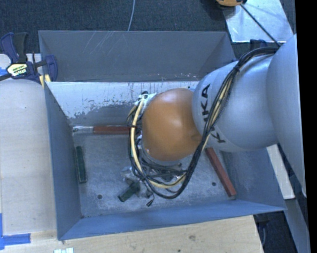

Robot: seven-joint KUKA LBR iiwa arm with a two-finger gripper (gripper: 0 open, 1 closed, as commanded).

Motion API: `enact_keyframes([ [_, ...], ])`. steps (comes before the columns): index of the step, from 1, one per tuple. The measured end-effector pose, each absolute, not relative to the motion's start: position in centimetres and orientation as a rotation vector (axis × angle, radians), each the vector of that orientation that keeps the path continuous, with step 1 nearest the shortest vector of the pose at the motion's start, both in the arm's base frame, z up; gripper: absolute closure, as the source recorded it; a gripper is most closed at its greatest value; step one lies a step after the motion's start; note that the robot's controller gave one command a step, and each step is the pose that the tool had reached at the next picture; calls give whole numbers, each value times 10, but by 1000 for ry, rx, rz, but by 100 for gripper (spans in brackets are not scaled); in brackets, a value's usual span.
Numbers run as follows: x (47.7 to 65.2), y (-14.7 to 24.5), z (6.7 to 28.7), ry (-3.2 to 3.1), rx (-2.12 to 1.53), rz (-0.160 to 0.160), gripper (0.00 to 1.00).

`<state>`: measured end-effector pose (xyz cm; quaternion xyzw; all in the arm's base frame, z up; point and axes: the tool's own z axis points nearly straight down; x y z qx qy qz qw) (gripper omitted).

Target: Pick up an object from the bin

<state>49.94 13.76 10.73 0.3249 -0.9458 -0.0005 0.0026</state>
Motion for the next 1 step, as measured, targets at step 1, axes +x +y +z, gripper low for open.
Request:
enact_keyframes([
  [1, 500, 138, 154, -2974, 1016, -1, 100],
])
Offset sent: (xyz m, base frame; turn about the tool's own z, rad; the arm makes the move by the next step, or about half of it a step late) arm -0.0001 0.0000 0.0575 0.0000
